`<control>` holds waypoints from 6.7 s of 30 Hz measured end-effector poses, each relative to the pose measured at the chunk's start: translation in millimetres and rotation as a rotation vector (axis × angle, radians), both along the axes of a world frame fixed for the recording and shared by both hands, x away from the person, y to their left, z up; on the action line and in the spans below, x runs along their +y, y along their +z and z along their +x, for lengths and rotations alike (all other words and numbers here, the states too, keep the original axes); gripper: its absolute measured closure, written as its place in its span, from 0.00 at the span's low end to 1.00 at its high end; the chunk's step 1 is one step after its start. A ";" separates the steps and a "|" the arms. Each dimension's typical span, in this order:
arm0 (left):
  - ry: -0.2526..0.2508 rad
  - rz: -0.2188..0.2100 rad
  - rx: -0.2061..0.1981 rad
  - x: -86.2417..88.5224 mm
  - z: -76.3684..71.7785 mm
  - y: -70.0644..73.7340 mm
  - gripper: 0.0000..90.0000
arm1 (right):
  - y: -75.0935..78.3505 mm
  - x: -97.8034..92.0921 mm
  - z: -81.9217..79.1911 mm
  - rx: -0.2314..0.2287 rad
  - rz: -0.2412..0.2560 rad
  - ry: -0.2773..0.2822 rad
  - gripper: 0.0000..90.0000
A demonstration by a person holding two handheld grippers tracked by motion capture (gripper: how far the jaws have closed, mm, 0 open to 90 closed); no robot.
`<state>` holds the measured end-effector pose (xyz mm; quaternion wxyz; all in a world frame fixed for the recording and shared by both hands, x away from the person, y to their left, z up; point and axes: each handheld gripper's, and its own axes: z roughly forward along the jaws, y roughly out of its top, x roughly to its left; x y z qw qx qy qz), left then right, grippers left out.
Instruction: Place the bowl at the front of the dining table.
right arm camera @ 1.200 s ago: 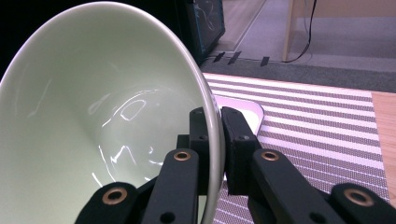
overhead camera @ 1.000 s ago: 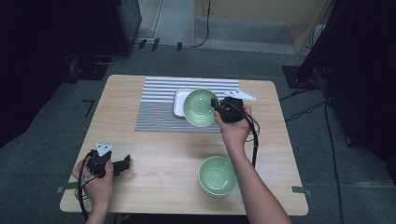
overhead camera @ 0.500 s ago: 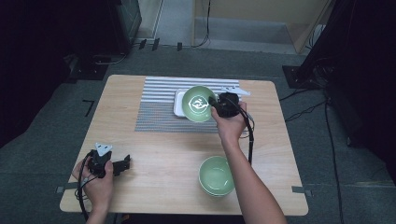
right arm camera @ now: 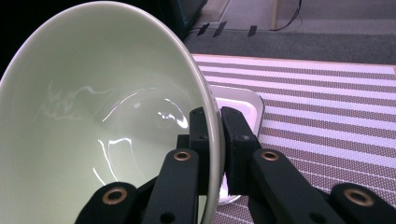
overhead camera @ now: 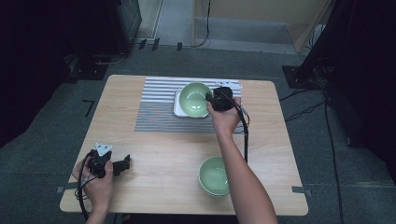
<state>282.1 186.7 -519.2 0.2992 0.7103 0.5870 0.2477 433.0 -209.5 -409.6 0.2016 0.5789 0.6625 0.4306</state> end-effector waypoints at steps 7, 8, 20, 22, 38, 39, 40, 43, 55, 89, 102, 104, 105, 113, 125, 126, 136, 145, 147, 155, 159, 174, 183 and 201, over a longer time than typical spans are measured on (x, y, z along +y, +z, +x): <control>0.000 -0.001 0.000 0.1 0.0 0.0 0.03 | -6.5 -2.3 15.6 0.045 0.017 -0.044 0.94; 0.000 -0.001 0.000 0.1 0.0 0.0 0.03 | -7.2 -2.9 17.7 0.051 0.021 -0.052 0.94; 0.000 0.000 0.000 0.2 0.0 0.1 0.03 | -17.4 5.1 37.5 0.124 0.034 -0.098 0.94; 0.000 -0.001 0.001 0.5 0.0 0.1 0.03 | -18.6 6.1 39.1 0.134 0.033 -0.099 0.94; 0.003 0.001 0.000 0.2 0.0 0.0 0.03 | -47.7 24.0 66.2 0.266 0.031 -0.143 0.94; 0.003 0.000 0.000 0.2 0.0 0.0 0.03 | -49.8 24.3 67.6 0.275 0.034 -0.151 0.94; 0.003 0.000 0.000 0.2 0.0 0.0 0.03 | -52.2 24.3 69.1 0.280 0.036 -0.155 0.94; 0.003 0.001 0.000 0.2 0.0 0.0 0.03 | -58.2 24.6 73.1 0.302 0.056 -0.173 0.94; 0.004 0.000 0.000 0.2 0.0 0.0 0.03 | -66.1 24.5 82.8 0.351 0.089 -0.237 0.94; 0.007 0.001 0.001 -0.4 0.7 0.1 0.03 | -43.8 4.8 66.2 0.280 0.164 -0.134 0.20; 0.005 0.001 0.000 -0.5 0.7 0.0 0.03 | -29.9 -15.4 39.5 0.269 0.170 -0.004 0.18; 0.005 0.001 0.000 -0.6 0.7 0.0 0.03 | -28.7 -17.9 37.2 0.260 0.173 0.000 0.17; 0.005 0.001 0.000 -0.6 0.7 0.0 0.03 | -26.2 -22.4 32.1 0.247 0.177 0.016 0.16; 0.003 0.001 0.000 -0.6 0.7 0.0 0.03 | -23.4 -31.6 14.5 0.198 0.229 0.017 0.18; -0.001 0.000 -0.001 -1.2 1.7 0.0 0.03 | -24.0 -41.0 -11.8 0.146 0.221 0.017 0.20; -0.001 0.000 -0.001 -1.2 1.7 0.0 0.03 | -24.0 -41.0 -11.8 0.146 0.221 0.017 0.20; -0.003 0.001 0.001 -1.2 1.7 0.1 0.03 | -29.2 -56.9 -30.8 0.098 0.228 0.006 0.26; -0.004 0.001 0.001 -1.3 1.7 0.1 0.03 | -35.2 -59.2 -42.2 0.090 0.224 0.028 0.25; -0.005 0.001 0.000 -1.3 1.7 0.1 0.03 | -36.8 -60.7 -46.5 0.089 0.234 0.024 0.25; -0.005 0.001 0.000 -1.3 1.7 0.1 0.03 | -39.4 -62.8 -55.3 0.065 0.224 0.026 0.26; -0.005 0.001 0.001 -1.3 1.7 0.1 0.03 | -37.6 -65.5 -61.2 0.043 0.221 0.024 0.26; -0.005 0.001 0.000 -1.3 1.7 0.0 0.03 | -41.8 -78.6 -81.3 0.022 0.205 0.015 0.25; -0.005 0.001 0.000 -1.4 1.7 0.0 0.03 | -46.6 -91.3 -95.4 0.003 0.196 -0.006 0.26; -0.008 0.001 0.001 -1.5 1.6 0.1 0.03 | -57.6 -111.4 -118.1 -0.008 0.157 -0.031 0.25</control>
